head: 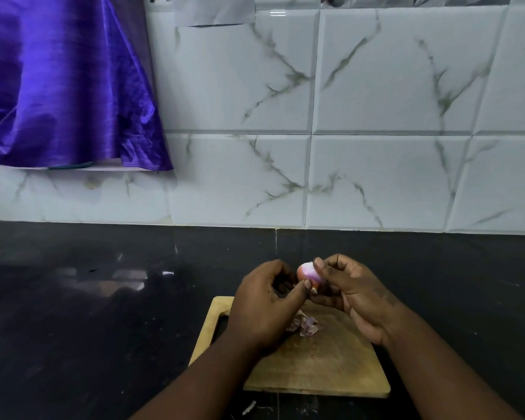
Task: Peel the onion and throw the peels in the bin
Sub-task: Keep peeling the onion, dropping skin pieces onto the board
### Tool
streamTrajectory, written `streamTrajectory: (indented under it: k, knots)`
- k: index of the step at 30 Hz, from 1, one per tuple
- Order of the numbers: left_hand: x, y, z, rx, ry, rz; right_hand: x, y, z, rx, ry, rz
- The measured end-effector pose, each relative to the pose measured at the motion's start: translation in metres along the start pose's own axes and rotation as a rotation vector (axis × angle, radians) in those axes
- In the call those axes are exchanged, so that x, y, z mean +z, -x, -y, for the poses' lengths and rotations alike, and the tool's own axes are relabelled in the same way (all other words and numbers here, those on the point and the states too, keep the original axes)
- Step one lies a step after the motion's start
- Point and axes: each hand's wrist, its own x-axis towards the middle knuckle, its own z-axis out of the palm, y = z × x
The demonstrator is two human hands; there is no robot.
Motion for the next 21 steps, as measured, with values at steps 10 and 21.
streamTrajectory:
  k: [10,21]
  knots:
    - [0.0,0.0,0.0,-0.047,0.09,-0.019,0.0,0.002,-0.001,-0.102,0.125,0.047]
    - [-0.001,-0.006,0.009,-0.034,0.151,-0.122,-0.001,-0.007,-0.011,-0.196,0.135,0.012]
